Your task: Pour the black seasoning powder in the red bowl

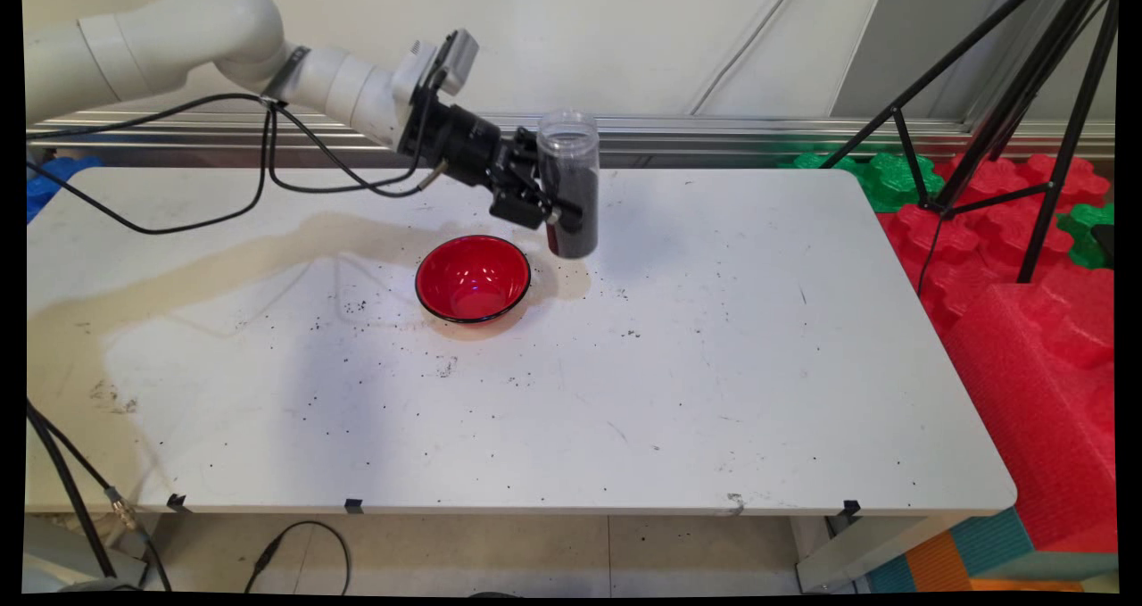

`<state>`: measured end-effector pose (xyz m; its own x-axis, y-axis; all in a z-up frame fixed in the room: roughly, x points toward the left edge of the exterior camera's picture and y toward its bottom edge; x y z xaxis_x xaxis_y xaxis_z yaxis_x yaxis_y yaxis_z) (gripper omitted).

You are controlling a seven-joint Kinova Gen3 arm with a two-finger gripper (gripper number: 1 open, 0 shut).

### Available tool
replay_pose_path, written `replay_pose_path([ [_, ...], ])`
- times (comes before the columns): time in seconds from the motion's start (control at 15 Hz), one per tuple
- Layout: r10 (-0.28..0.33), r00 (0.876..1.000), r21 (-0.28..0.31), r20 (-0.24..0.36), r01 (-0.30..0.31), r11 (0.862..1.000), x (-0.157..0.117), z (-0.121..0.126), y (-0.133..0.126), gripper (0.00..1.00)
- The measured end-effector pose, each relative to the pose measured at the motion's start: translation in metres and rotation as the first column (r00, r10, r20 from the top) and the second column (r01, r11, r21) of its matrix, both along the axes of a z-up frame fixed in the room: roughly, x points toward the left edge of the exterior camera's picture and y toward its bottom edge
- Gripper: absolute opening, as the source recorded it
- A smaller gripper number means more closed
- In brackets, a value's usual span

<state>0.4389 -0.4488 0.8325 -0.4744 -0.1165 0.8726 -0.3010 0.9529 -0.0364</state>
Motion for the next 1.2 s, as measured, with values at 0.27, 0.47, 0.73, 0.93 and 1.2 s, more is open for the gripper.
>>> replay_pose_path([
  [0.27, 0.052, 0.999, -0.026, 0.006, -0.051, 0.998, 0.016, 0.009, -0.006, 0.0],
  [0.47, 0.102, 0.995, -0.056, 0.016, -0.101, 0.993, 0.033, 0.015, -0.011, 0.0],
  [0.73, 0.169, 0.985, -0.092, 0.044, -0.164, 0.982, 0.059, 0.016, -0.017, 0.0],
  [0.93, 0.201, 0.977, -0.115, 0.071, -0.192, 0.975, 0.075, 0.013, -0.019, 0.0],
  [1.2, 0.232, 0.967, -0.148, 0.11, -0.214, 0.965, 0.094, 0.006, -0.02, 0.0],
])
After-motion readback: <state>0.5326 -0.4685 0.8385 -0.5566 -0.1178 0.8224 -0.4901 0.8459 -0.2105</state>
